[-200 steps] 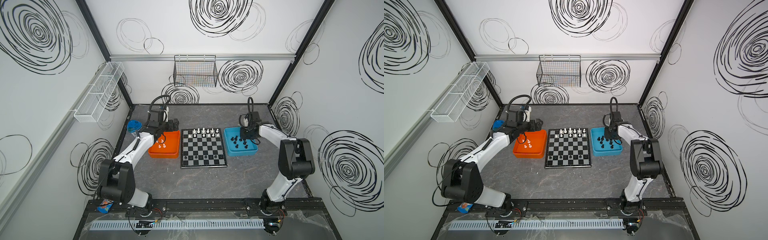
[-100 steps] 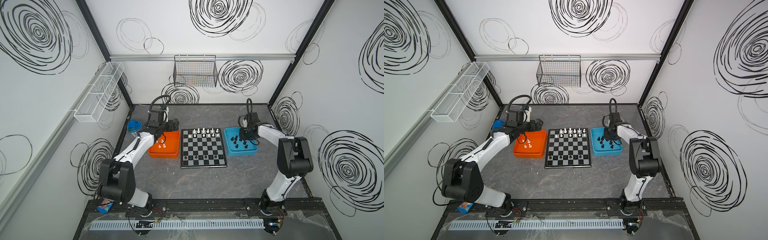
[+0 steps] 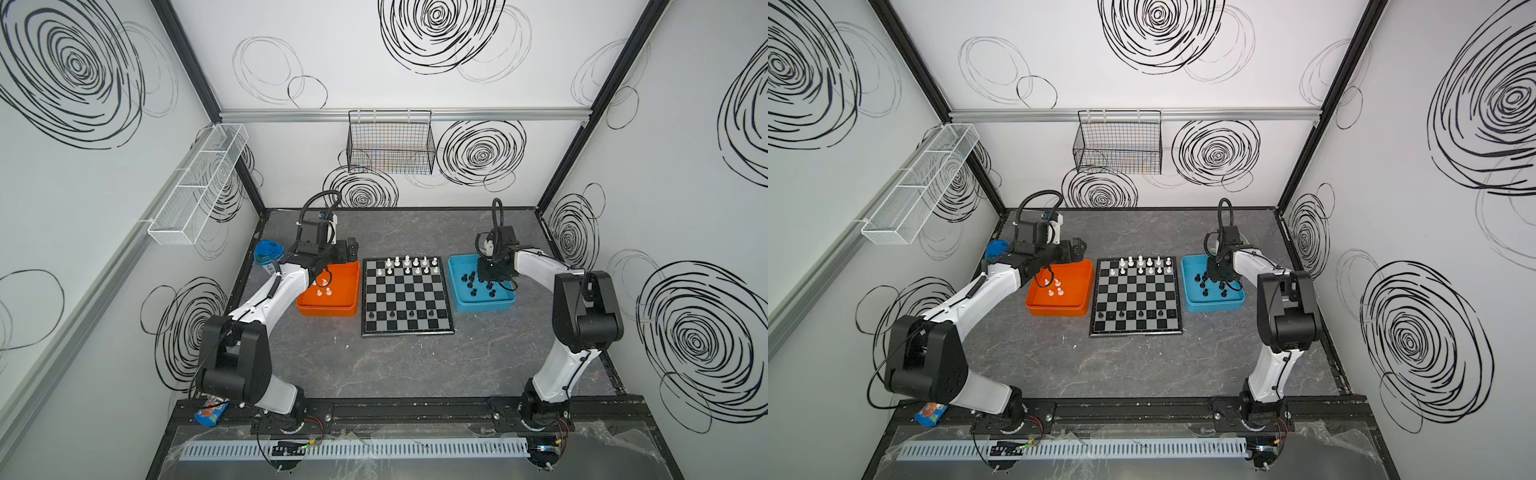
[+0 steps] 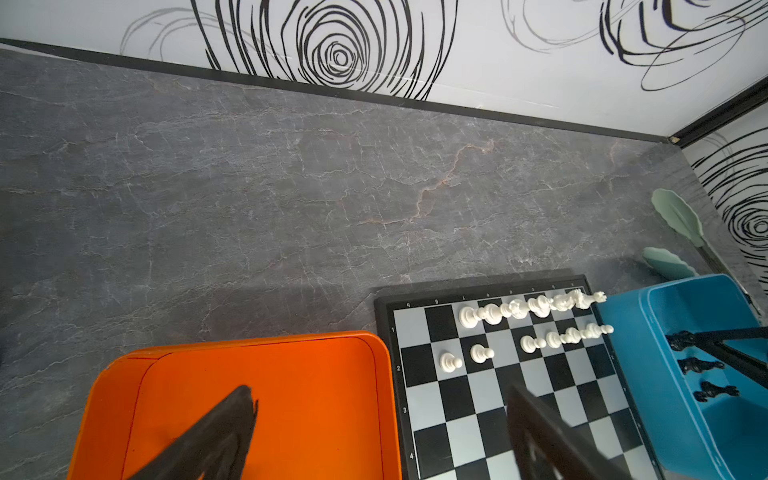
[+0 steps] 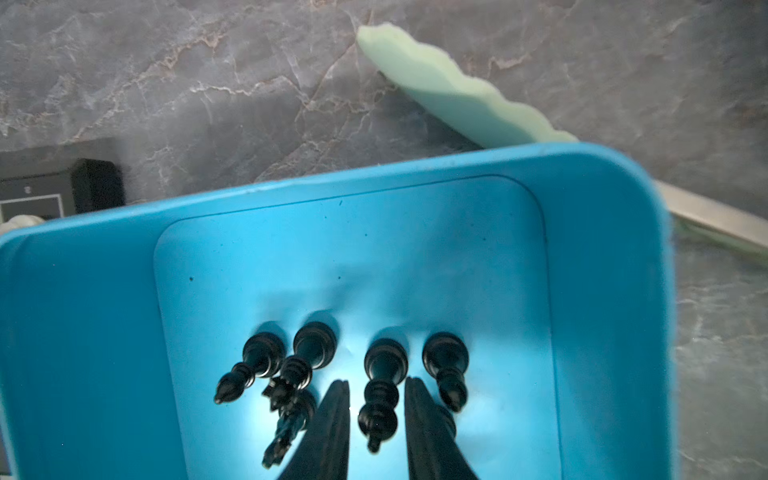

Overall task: Set up the chess pieces on the board
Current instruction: 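Lower the right gripper and grasp a black chess piece in the blue tray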

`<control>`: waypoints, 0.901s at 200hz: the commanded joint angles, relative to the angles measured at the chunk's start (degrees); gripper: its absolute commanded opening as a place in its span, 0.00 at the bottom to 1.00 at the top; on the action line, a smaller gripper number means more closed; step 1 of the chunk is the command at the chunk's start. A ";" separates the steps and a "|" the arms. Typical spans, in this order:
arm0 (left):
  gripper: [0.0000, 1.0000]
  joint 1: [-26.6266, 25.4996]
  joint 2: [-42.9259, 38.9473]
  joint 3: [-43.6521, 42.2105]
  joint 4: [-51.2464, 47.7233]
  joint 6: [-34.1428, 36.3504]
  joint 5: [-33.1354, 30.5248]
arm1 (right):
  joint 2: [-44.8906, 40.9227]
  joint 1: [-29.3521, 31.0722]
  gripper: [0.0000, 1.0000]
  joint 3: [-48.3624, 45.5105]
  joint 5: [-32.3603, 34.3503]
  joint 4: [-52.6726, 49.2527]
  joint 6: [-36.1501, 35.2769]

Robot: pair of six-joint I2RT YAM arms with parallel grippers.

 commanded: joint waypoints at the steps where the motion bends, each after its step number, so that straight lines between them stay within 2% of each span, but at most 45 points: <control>1: 0.97 0.53 0.78 1.49 1.76 -0.64 0.90 | 0.62 -0.25 0.26 -0.52 -0.11 1.19 0.22; 139: 0.97 0.64 0.87 1.55 1.62 -0.71 1.33 | 1.07 -0.47 0.21 -0.74 0.24 1.09 -0.12; 180: 0.97 0.65 0.60 1.57 1.61 -0.68 1.44 | 0.63 -0.43 0.16 -0.65 0.24 0.60 -0.29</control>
